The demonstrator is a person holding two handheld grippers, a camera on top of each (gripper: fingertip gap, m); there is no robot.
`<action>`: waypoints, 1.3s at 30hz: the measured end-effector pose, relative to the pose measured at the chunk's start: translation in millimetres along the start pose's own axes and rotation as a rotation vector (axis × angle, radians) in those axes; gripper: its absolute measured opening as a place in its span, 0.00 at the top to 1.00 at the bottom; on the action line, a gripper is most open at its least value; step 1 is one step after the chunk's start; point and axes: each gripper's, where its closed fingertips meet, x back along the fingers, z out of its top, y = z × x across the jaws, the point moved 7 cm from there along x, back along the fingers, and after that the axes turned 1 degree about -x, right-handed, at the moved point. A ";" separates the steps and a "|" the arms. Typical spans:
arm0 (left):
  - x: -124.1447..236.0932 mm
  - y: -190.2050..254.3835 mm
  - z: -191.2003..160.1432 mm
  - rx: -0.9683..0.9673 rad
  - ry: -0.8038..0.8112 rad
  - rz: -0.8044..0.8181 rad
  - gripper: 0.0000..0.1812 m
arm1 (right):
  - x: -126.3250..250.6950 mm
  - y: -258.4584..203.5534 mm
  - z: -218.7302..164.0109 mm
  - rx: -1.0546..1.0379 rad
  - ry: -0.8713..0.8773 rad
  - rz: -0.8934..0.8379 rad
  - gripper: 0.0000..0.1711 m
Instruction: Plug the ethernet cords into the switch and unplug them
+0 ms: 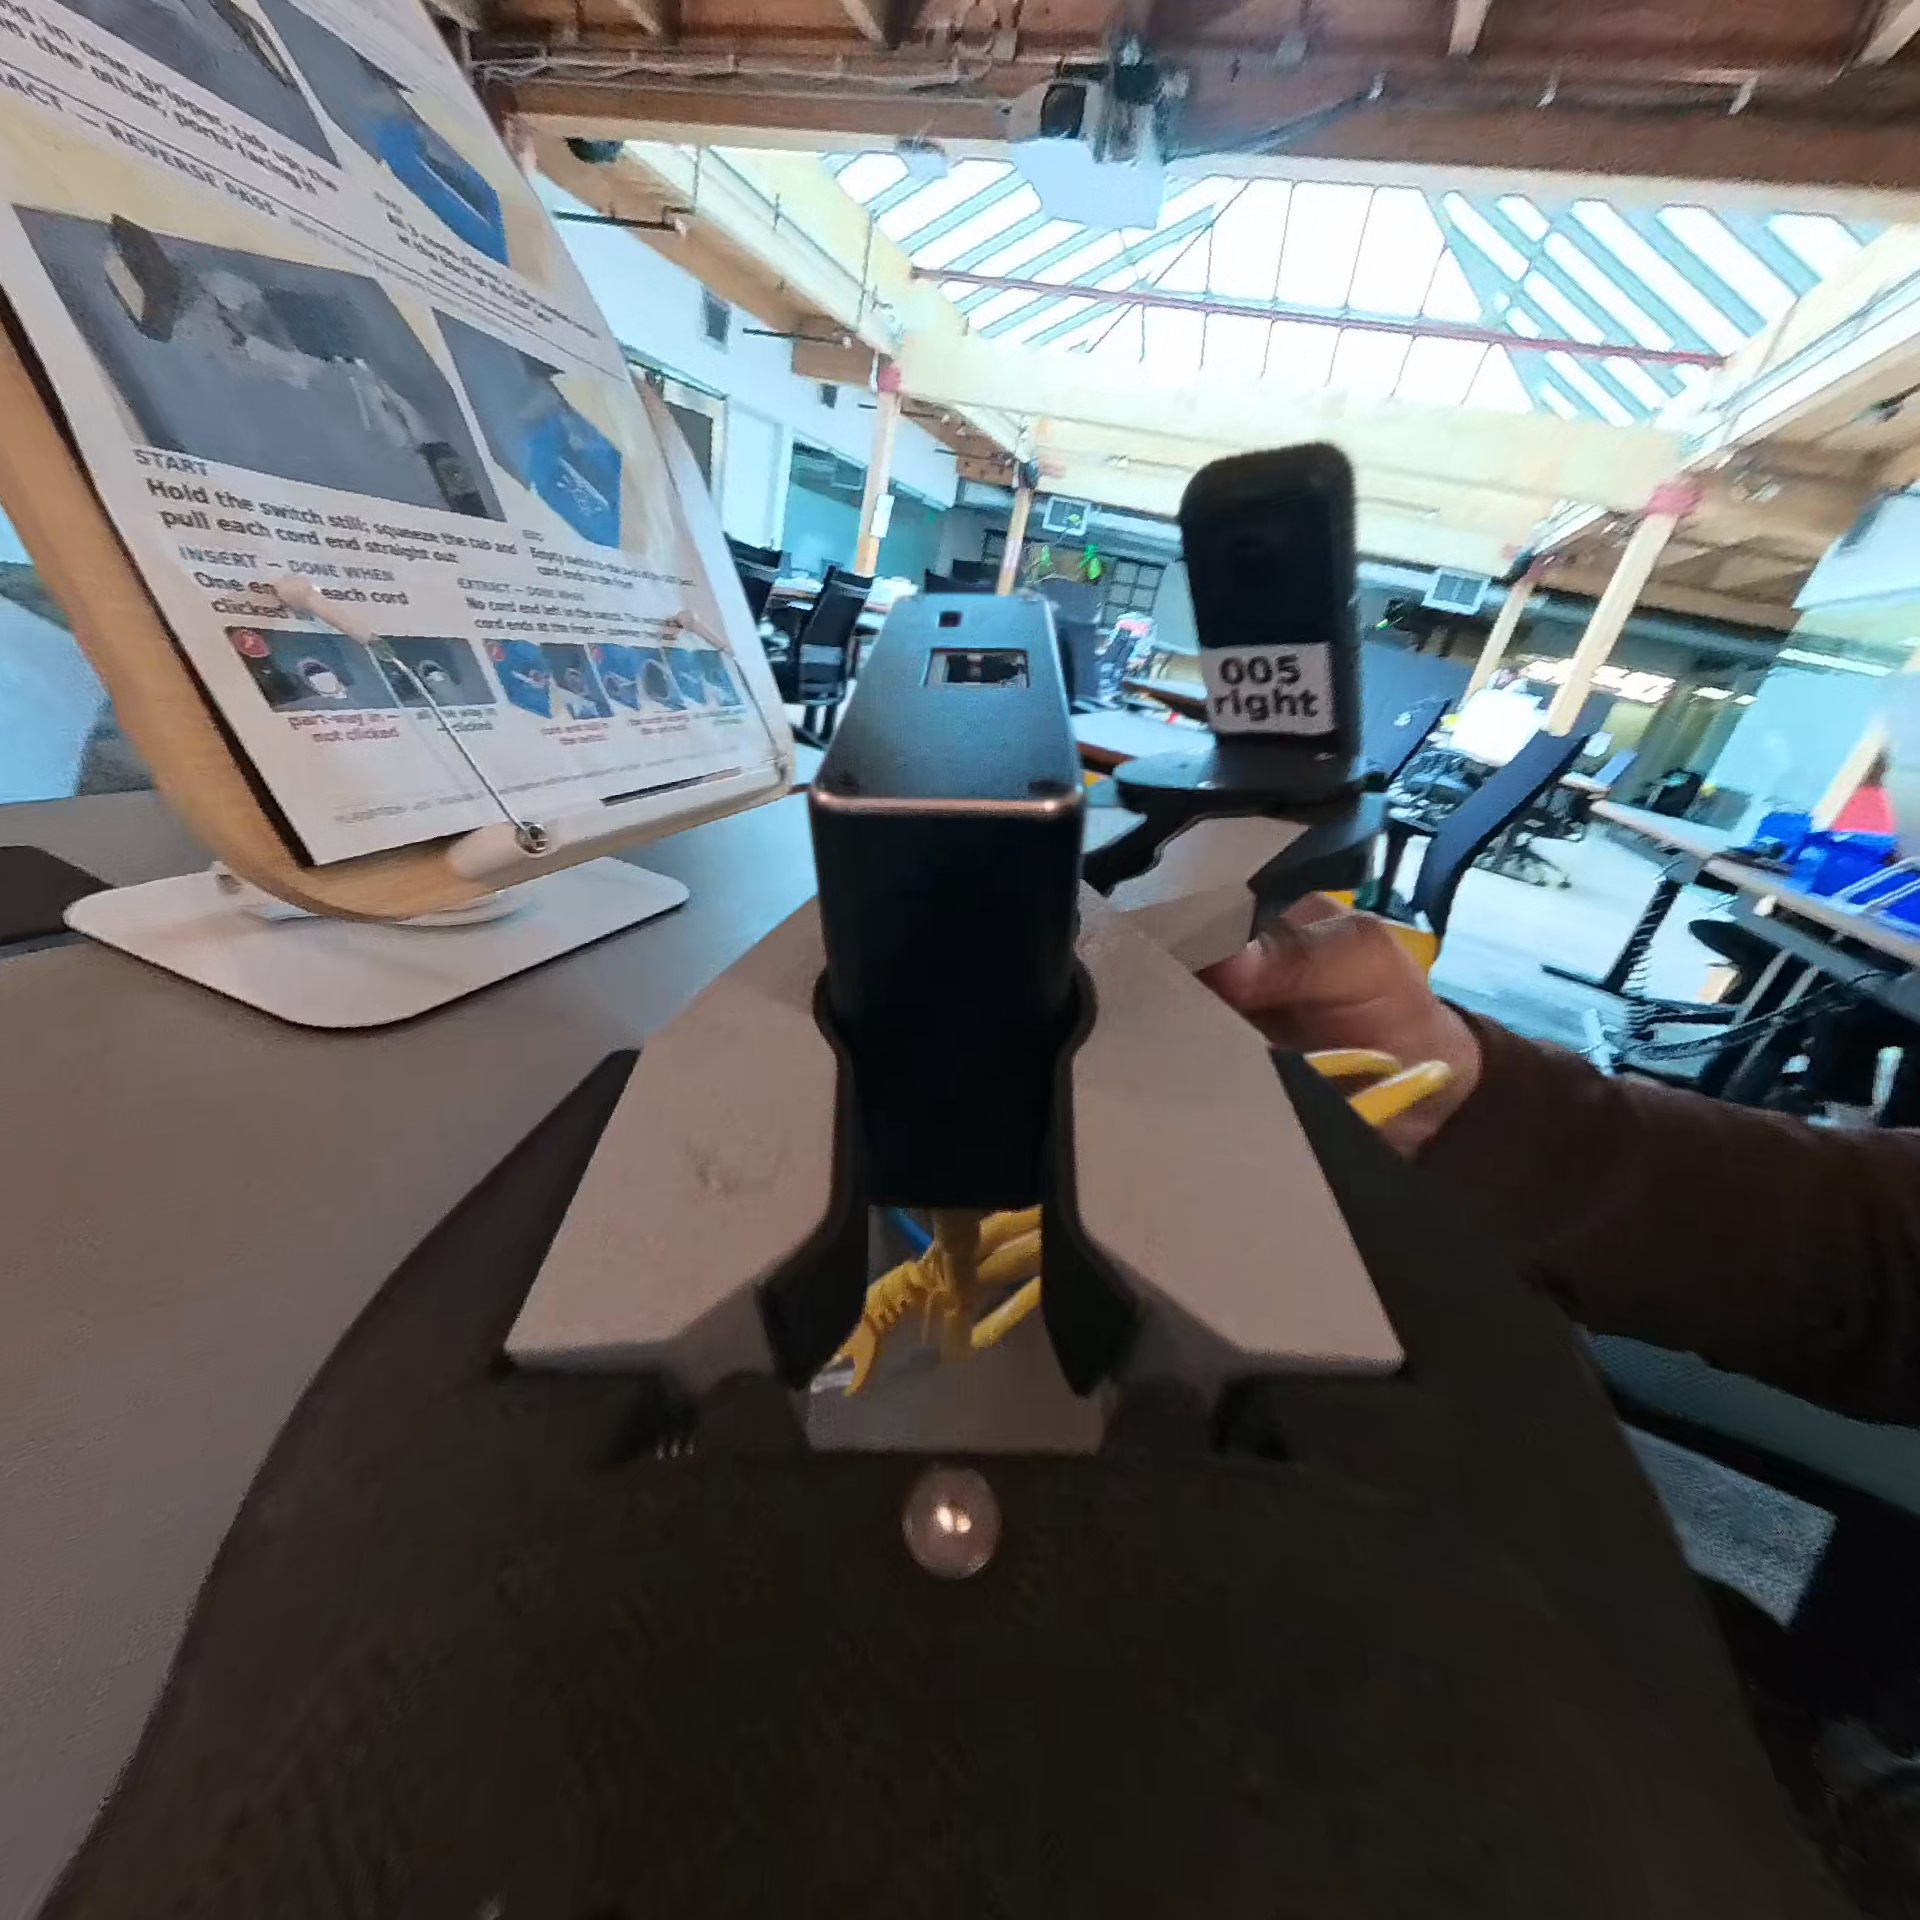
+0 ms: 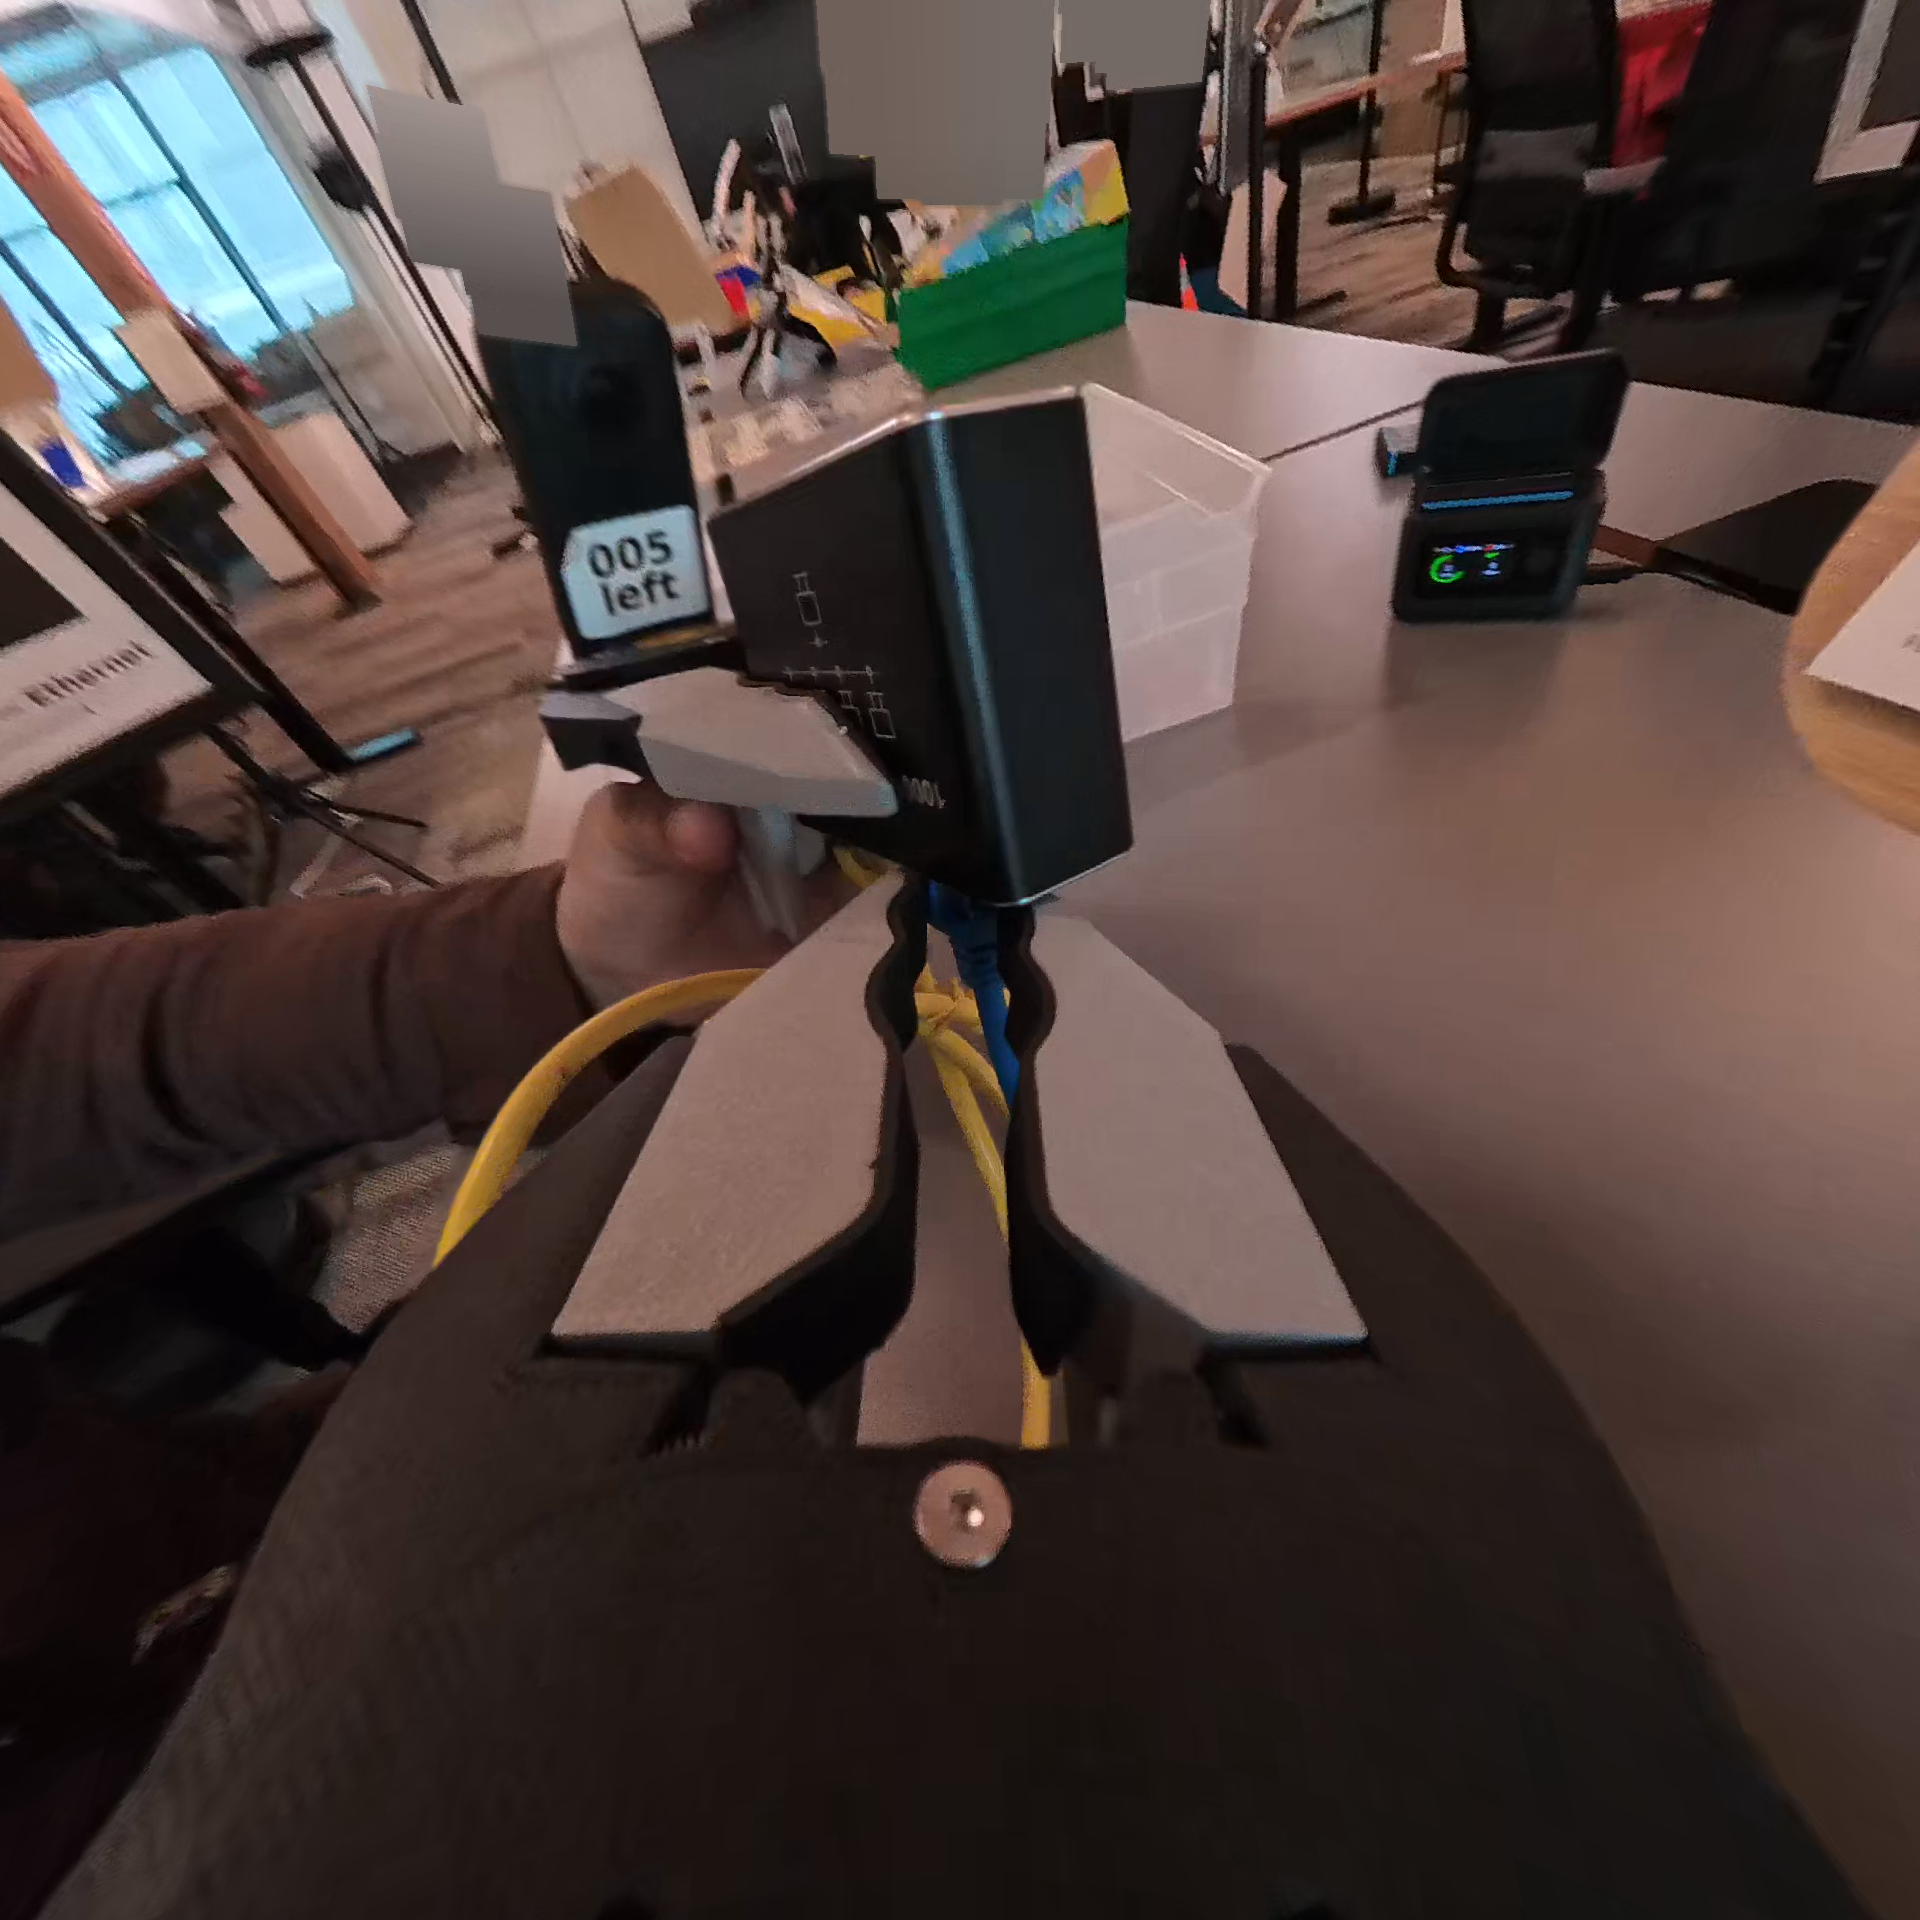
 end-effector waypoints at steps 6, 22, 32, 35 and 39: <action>0.8 7.0 3.6 -0.120 -0.006 0.035 0.82 | 0.2 -2.2 -1.2 0.012 0.024 0.004 0.93; -1.0 2.7 5.2 0.119 0.146 -0.072 0.82 | -0.1 8.9 -3.1 -0.300 0.336 0.265 0.93; -3.8 -2.7 0.4 0.145 0.080 -0.063 0.82 | 3.8 -4.5 9.2 0.133 0.066 -0.101 0.94; -1.5 -2.1 2.8 0.044 0.041 0.009 0.82 | -2.9 -11.7 9.0 0.330 -0.046 -0.265 0.95; 7.8 2.4 16.0 -0.037 0.120 0.025 0.82 | -10.2 -3.7 -2.9 0.170 -0.067 -0.144 0.96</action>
